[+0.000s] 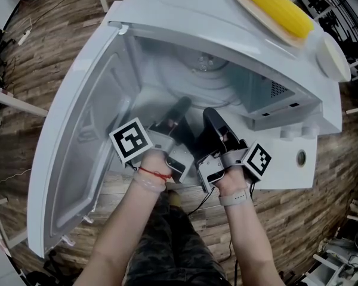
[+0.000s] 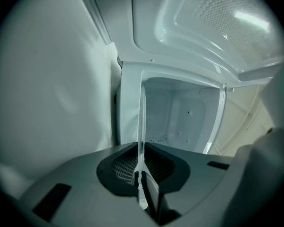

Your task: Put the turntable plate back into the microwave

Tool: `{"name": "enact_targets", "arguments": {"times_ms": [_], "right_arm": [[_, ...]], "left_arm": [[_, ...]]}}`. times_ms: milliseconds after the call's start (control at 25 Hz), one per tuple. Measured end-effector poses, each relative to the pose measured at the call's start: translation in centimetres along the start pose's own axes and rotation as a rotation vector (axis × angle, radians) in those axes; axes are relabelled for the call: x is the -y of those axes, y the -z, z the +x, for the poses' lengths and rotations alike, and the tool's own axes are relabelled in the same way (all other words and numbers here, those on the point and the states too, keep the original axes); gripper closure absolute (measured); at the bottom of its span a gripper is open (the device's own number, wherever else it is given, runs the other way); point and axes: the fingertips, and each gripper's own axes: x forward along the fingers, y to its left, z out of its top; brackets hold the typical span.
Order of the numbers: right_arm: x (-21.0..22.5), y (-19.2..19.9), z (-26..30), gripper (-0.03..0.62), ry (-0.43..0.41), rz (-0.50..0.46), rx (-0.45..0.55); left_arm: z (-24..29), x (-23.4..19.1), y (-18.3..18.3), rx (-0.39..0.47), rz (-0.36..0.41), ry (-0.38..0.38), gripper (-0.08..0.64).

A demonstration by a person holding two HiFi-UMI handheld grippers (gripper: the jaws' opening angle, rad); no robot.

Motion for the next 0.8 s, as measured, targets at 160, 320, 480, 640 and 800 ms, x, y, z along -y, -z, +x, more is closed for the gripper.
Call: {"name": "enact_targets", "arguments": {"times_ms": [160, 320, 480, 640, 800], "right_arm": [[0.0, 0.0, 0.1, 0.551, -0.013, 0.016, 0.009], [0.1, -0.1, 0.2, 0.551, -0.021, 0.032, 0.023], [0.1, -0.1, 0.3, 0.55, -0.032, 0.048, 0.037], [0.1, -0.1, 0.3, 0.549, -0.042, 0.063, 0.047], [0.2, -0.1, 0.3, 0.55, -0.041, 0.046, 0.04]], "left_arm": [[-0.3, 0.1, -0.3, 0.02, 0.01, 0.0, 0.526], [-0.9, 0.2, -0.5, 0.036, 0.017, -0.001, 0.528], [-1.4, 0.2, -0.7, 0.053, 0.027, -0.003, 0.528], [-1.7, 0.2, -1.0, 0.075, 0.02, -0.009, 0.528], [-2.2, -0.1, -1.0, 0.085, 0.015, -0.018, 0.528]]}}
